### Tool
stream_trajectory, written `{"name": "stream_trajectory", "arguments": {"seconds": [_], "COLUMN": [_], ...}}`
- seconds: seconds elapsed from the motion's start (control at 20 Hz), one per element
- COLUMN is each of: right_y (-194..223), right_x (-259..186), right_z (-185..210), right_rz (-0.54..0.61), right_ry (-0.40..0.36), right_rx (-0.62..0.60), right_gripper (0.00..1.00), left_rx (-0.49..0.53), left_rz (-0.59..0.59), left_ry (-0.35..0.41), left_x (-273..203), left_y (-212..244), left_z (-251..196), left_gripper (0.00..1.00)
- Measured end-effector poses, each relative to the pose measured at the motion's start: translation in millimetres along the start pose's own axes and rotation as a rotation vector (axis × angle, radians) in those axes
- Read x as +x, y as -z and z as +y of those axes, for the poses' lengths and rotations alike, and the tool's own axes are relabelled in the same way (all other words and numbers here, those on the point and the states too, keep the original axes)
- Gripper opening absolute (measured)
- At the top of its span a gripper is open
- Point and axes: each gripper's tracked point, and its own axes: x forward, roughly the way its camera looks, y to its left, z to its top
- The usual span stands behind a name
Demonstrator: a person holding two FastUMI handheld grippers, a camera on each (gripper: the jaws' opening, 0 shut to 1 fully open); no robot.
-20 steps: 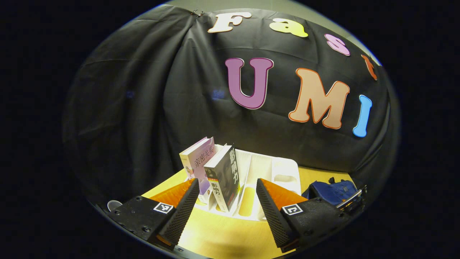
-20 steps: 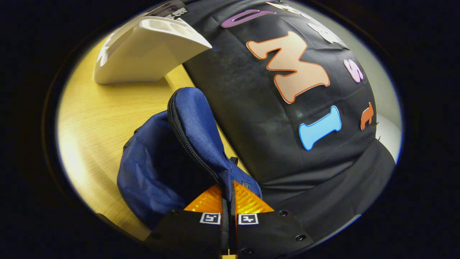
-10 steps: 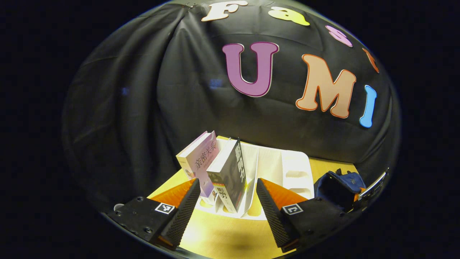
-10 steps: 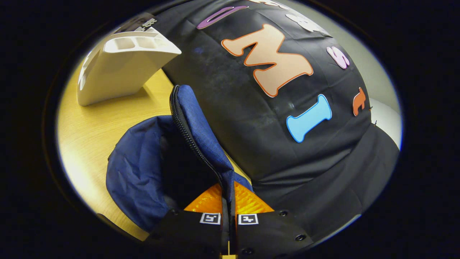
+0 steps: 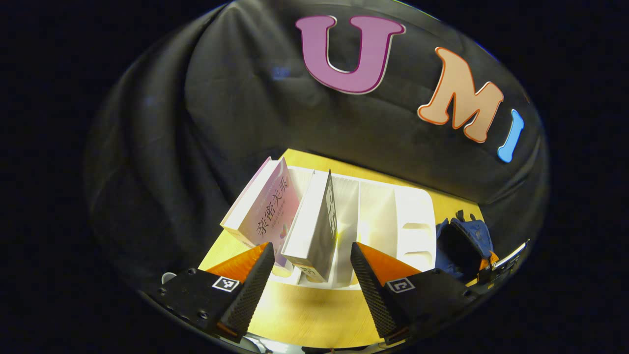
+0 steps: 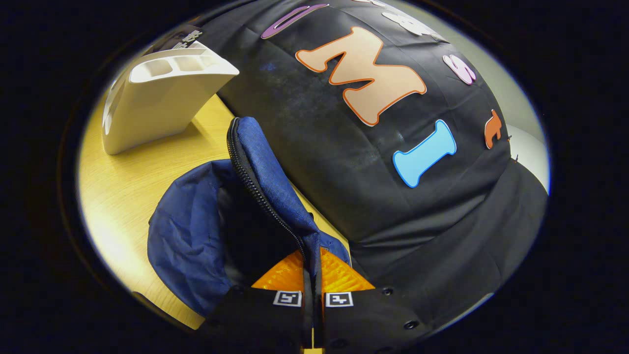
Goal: Open the schoolbag, grab two books from the bookshelf and put them into the schoolbag.
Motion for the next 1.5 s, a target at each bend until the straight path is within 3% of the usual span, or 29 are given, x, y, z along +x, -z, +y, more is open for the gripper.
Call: {"name": "stream_trajectory", "arguments": {"seconds": [0.5, 0.95, 1.05, 1.15, 1.5], "right_y": [0, 4, 2, 3, 0], "right_x": [-6, -18, -20, -21, -29], "right_z": [1, -1, -4, -7, -6], "right_rz": [0.026, 0.06, 0.069, 0.077, 0.083], "right_ry": [0.013, 0.029, 0.034, 0.045, 0.051], "right_rx": [0.005, 0.018, 0.032, 0.051, 0.038], "right_gripper": [0.04, 0.04, 0.04, 0.02, 0.04], "left_rx": [0.161, 0.146, 0.144, 0.142, 0.123], "left_rz": [0.338, 0.497, 0.533, 0.565, 0.671], "left_ry": [0.05, 0.118, 0.111, 0.1, 0.077], "left_x": [38, 78, 84, 87, 94], "left_y": [8, 14, 17, 21, 34], "left_z": [-12, -36, -37, -37, -38], "left_gripper": [0.84, 0.6, 0.46, 0.4, 0.39]}}
